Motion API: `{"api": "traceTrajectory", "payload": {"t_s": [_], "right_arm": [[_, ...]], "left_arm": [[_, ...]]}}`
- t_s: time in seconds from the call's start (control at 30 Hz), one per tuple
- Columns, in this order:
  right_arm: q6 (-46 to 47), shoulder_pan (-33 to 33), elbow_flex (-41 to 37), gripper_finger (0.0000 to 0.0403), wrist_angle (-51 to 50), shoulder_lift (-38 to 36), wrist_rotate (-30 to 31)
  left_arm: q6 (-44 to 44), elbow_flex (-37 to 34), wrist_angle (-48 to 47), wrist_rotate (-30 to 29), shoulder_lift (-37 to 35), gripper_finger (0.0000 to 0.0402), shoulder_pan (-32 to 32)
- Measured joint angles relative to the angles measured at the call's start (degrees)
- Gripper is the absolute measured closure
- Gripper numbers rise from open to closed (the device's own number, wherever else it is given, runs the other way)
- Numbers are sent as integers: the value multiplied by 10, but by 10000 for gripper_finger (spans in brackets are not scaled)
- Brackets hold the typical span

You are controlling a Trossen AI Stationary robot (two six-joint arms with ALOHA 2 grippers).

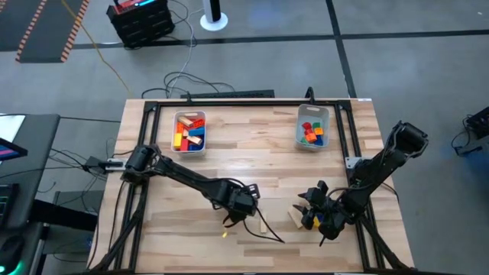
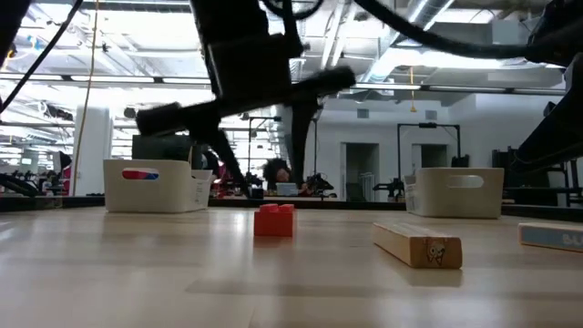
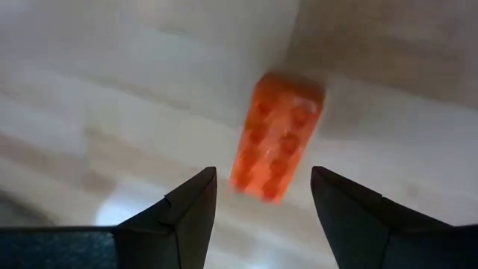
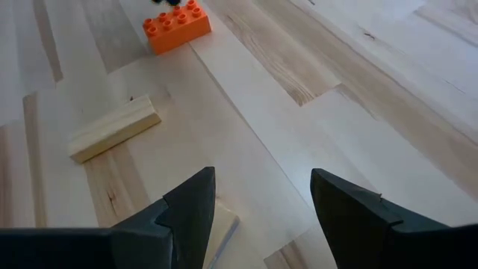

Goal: Sort blocks by size
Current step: Put the large orange game piece into the white bin

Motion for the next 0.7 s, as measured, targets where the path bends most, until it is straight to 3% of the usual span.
{"api": "traceTrajectory", "payload": {"t_s": [0.7], "right_arm": [[-8, -1, 0, 154, 3, 0, 2]], "left_arm": [[29, 3, 11, 55, 26, 192, 17]]}}
